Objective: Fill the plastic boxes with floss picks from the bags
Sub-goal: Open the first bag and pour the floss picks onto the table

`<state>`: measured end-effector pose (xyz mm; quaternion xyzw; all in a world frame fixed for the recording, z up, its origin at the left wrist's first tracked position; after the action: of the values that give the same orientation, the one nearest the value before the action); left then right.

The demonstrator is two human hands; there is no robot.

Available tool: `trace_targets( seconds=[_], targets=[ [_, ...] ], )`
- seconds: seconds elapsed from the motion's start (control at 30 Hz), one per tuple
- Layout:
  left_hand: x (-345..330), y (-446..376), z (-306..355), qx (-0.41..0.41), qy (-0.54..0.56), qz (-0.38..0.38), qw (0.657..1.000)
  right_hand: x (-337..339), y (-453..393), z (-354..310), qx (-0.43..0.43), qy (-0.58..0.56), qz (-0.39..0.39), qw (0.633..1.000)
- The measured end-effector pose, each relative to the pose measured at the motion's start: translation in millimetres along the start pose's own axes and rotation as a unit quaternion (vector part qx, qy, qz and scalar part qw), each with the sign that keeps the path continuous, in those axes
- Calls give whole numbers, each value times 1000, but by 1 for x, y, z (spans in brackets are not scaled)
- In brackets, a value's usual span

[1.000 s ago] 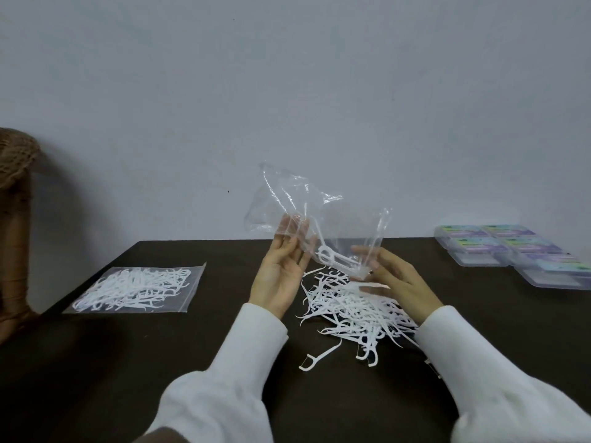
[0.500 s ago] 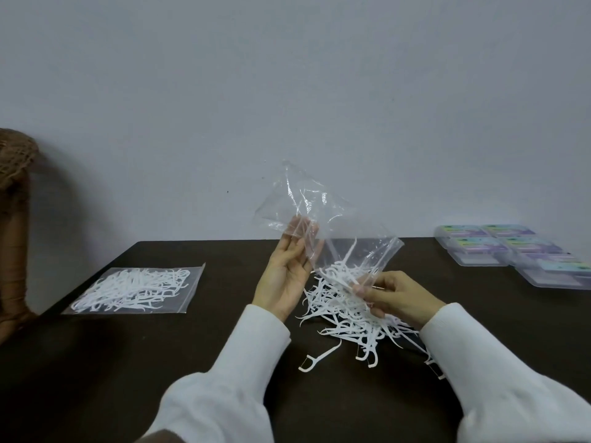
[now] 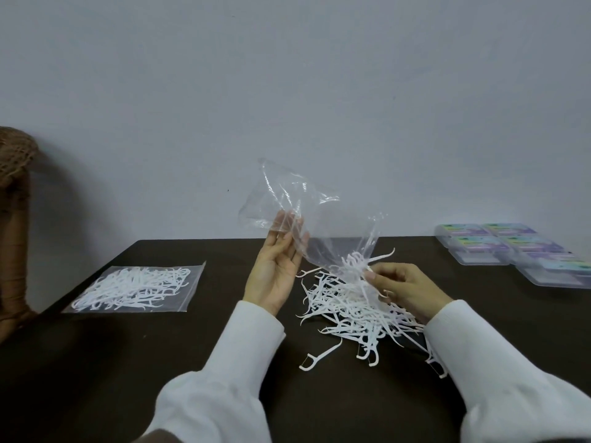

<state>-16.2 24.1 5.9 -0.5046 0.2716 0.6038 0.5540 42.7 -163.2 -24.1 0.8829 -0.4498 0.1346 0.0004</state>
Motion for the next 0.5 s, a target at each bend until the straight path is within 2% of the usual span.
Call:
trace_targets(
  seconds=[0.1,0.27,0.4,0.5],
  targets=[
    [3,-1,9,-20,3,8,1000,6,-1,3,-9,47,19,999],
    [10,-3,15,-35,-3,31,999,14,-2,8,-3,233,89,968],
    [12,-2,8,-18,-10,30,999,13,1,1,29,208,148,966],
    [13,0,-3,5,-25,34,999,10,3,-8,68,92,119,986]
  ],
)
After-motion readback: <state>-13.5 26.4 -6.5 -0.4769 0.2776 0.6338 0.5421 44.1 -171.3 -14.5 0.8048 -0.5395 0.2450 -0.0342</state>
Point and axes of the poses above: each hand's wrist, its own y-axis away from the middle knuckle, its own x-axis out of the back of the hand, z = x × y, the point moved 3 cm from there along -y, towards the middle knuckle, and after that the axes turned 5 degrees about y, right-handed, at the moved point
